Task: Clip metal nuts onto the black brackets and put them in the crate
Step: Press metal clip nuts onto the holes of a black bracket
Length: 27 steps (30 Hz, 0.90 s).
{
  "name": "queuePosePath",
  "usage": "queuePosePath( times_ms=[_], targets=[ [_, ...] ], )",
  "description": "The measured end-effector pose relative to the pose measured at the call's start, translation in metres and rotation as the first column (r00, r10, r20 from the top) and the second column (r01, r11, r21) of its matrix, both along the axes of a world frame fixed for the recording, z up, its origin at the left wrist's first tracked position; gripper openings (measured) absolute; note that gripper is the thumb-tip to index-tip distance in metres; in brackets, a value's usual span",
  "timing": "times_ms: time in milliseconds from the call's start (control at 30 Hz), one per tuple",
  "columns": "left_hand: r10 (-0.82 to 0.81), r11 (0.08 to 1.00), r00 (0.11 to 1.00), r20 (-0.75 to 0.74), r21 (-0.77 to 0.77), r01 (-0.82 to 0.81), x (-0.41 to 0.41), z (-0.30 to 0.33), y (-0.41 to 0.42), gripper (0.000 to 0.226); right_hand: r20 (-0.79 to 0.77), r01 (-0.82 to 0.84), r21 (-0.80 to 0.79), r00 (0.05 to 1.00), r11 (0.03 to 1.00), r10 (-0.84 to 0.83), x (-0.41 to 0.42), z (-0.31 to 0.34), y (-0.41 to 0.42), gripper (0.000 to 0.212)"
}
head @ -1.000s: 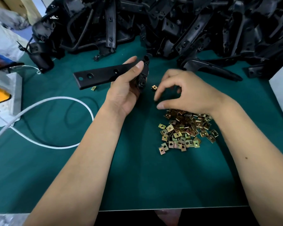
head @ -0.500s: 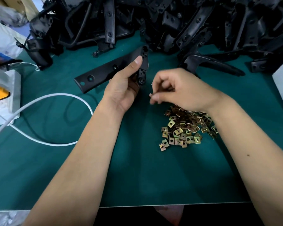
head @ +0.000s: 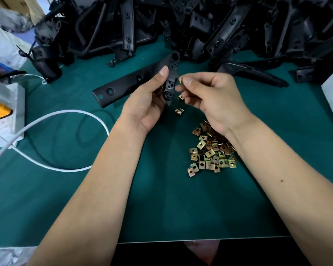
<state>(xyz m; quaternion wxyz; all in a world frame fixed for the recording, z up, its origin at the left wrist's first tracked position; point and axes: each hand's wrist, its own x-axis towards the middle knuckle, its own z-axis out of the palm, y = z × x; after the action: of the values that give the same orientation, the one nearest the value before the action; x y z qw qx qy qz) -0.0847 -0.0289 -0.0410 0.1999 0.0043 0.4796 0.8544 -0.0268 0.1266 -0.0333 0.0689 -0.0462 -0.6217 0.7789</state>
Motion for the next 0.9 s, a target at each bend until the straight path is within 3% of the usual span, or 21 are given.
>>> queuePosePath(
  times_ms=[67, 367, 567, 700, 900],
  targets=[
    [-0.003, 1.000, 1.000, -0.011, -0.007, 0.002, 0.001, 0.001, 0.001, 0.030, 0.056, 0.046, -0.082, 0.998, 0.996, -0.041, 0.000, 0.000, -0.003, 0.008],
    [0.005, 1.000, 0.999, -0.044, 0.005, -0.005, 0.010, 0.001, 0.009, 0.043, 0.135, 0.020, -0.118, 0.991, 0.993, -0.004, 0.000, -0.001, -0.007, 0.010],
    [0.060, 0.998, 0.998, -0.002, 0.014, -0.060, 0.020, 0.006, 0.017, 0.027, 0.123, 0.012, -0.115, 0.992, 0.993, 0.002, 0.000, -0.001, -0.009, 0.010],
    [0.143, 0.988, 0.989, 0.040, 0.058, -0.145, 0.025, 0.008, 0.025, 0.044, 0.111, 0.021, -0.136, 0.994, 0.990, -0.006, 0.000, 0.000, -0.012, 0.018],
    [0.083, 0.991, 0.991, 0.102, 0.098, -0.093, 0.033, 0.009, 0.035, 0.043, 0.024, 0.007, -0.093, 1.000, 0.996, -0.004, 0.002, -0.001, -0.015, 0.023]
  ],
)
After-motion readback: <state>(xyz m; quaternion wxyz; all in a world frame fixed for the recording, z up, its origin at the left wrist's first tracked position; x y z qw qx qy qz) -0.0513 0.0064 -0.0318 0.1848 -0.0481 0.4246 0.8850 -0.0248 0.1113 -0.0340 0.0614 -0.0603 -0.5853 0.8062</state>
